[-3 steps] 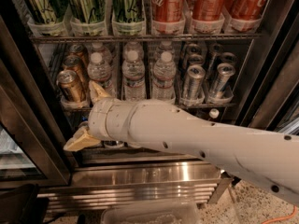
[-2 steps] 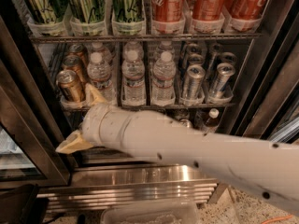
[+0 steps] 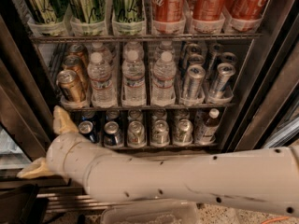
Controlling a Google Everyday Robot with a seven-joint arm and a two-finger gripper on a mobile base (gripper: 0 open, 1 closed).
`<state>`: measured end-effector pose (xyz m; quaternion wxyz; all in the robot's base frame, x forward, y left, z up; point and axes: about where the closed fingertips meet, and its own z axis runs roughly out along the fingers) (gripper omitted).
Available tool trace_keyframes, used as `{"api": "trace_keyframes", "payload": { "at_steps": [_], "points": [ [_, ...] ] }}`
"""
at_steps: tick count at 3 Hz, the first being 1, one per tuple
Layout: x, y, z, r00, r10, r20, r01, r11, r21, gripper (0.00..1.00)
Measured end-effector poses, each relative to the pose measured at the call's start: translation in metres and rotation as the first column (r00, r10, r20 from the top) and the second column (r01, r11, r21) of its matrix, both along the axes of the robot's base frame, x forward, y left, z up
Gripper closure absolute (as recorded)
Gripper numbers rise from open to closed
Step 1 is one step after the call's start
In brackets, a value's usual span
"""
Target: Pick orange can from middle shelf of fridge
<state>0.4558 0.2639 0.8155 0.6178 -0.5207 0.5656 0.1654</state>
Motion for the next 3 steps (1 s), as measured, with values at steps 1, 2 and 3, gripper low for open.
{"api": "trace_keyframes", "payload": {
  "at_steps": [1,2,3],
  "points": [
    [-0.017,0.022,-0.004,0.9989,-0.034,0.031,0.033,0.999,0.020,0.00],
    [-0.014,0.020,0.004,0.9884,-0.133,0.072,0.130,0.990,0.049,0.00],
    [0.005,-0.002,0.014,0.9581,-0.275,0.081,0.265,0.958,0.111,0.00]
  ]
}}
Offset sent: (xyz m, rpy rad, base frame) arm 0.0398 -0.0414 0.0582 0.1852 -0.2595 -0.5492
